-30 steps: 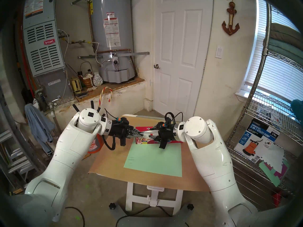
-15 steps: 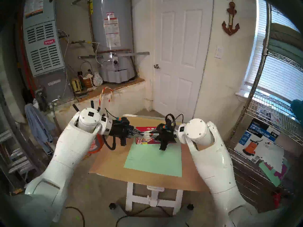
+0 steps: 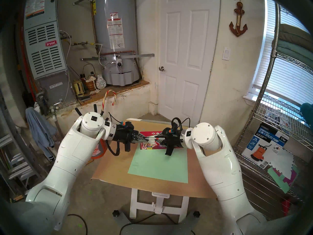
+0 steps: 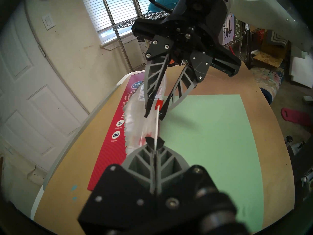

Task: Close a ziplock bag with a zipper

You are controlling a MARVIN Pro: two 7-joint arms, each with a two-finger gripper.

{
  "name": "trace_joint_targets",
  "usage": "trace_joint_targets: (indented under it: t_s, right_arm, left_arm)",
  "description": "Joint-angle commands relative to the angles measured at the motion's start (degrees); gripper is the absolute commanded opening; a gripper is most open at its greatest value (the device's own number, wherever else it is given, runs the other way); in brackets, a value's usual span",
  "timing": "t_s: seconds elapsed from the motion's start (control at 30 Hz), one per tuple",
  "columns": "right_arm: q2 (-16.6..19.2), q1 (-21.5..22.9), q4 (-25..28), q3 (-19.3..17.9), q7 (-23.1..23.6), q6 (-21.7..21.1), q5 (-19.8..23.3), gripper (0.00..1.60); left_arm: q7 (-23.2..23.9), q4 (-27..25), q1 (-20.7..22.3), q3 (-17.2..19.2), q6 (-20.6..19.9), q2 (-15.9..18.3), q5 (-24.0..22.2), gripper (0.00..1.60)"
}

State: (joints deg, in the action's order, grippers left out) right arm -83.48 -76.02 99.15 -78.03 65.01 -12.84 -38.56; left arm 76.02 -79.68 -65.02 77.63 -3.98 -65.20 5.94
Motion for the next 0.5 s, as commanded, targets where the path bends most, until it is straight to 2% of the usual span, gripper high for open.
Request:
trace_joint_targets:
  t_s: [0.0, 0.2, 0.27, 0.37, 0.4, 0.47]
  right_arm:
    - [-0.45, 0.38, 1.63, 0.0, 0.38, -0.41, 0.38, 0.77]
    - [-0.44, 0.34, 2.0, -0.1, 0.73, -0.58, 0.42, 0.75]
    - [-0.44, 0.38, 2.15, -0.2, 0.78, -0.61, 0.41, 0.56]
    - [-0.35, 0.43, 2.19, -0.24, 0.95, -0.29, 0.5, 0.43]
    - [-0.35, 0.43, 2.15, -0.28, 0.94, -0.23, 0.51, 0.04]
    - [-0.28, 0.36, 2.14, -0.29, 0.94, 0.08, 0.54, 0.0]
  left_arm:
    - [-0.2, -1.25, 0.27, 0.47, -0.02, 0.12, -0.15, 0.0]
    - [-0.22, -1.26, 0.29, 0.4, -0.05, 0.12, -0.02, 0.0]
    - [-0.2, -1.2, 0.32, 0.39, -0.03, 0.12, 0.01, 0.0]
    - [-0.13, -1.16, 0.42, 0.32, -0.06, 0.16, 0.09, 0.0]
    - [-0.12, -1.17, 0.43, 0.32, -0.08, 0.16, 0.11, 0.0]
    - [-0.11, -1.19, 0.47, 0.31, -0.11, 0.17, 0.14, 0.0]
